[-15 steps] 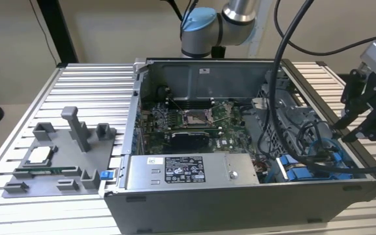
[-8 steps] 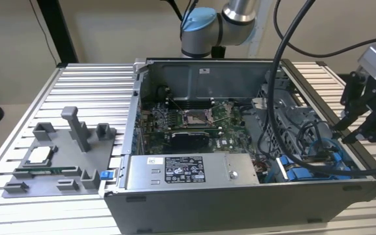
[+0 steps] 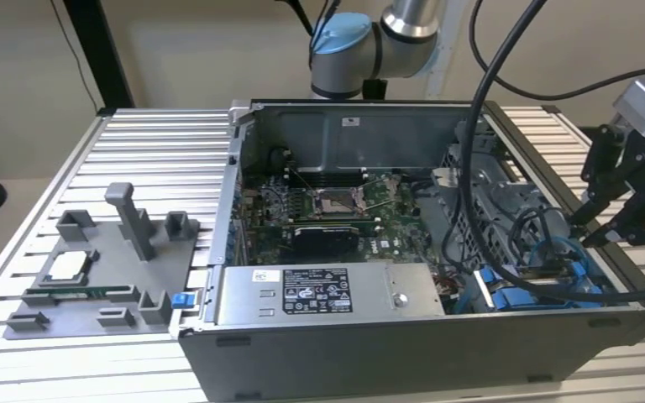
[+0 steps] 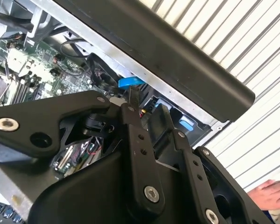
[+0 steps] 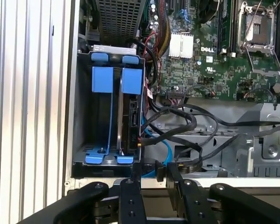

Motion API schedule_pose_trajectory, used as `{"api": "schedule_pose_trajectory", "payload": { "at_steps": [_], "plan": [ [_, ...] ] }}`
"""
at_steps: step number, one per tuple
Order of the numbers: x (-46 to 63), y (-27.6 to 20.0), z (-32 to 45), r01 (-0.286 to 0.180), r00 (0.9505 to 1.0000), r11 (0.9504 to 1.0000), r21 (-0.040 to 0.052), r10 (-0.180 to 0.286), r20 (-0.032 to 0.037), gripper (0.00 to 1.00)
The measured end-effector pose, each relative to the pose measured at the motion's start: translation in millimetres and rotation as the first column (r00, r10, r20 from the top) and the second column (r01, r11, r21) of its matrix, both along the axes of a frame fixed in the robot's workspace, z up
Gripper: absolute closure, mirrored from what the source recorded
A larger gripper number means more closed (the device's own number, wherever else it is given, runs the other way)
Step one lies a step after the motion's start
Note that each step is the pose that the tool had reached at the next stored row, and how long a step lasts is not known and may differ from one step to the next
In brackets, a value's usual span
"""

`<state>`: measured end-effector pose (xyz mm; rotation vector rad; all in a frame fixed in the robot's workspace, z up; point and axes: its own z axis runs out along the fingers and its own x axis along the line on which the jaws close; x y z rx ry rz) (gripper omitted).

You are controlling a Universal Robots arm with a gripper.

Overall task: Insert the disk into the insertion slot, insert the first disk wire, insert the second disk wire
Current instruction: 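Insert the second disk wire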

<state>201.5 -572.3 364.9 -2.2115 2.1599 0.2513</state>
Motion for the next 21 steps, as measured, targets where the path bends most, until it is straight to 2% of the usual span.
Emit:
{"api": "schedule_pose_trajectory", "payload": {
  "at_steps": [2, 4, 5, 14, 21],
  "plan": [
    [2.3, 0.0, 0.1, 0.0, 0.9999, 1.0, 0.0, 0.0, -0.0144, 0.0],
    [5.4, 0.0, 0.0, 0.0, 0.9997, 1.0, 0.0, 0.0, -0.0235, 0.0],
    [6.6, 0.0, 0.1, 0.0, 0.9997, 1.0, -0.0001, 0.0, -0.0256, 0.0],
    [7.1, 0.0, -1.2, 0.002, 0.9997, 1.0, -0.0001, -0.002, -0.0258, 0.0],
    [7.1, 0.0, -1.9, 0.007, 0.9997, 1.0, 0.0063, -0.007, -0.0248, 0.0]
  ]
}}
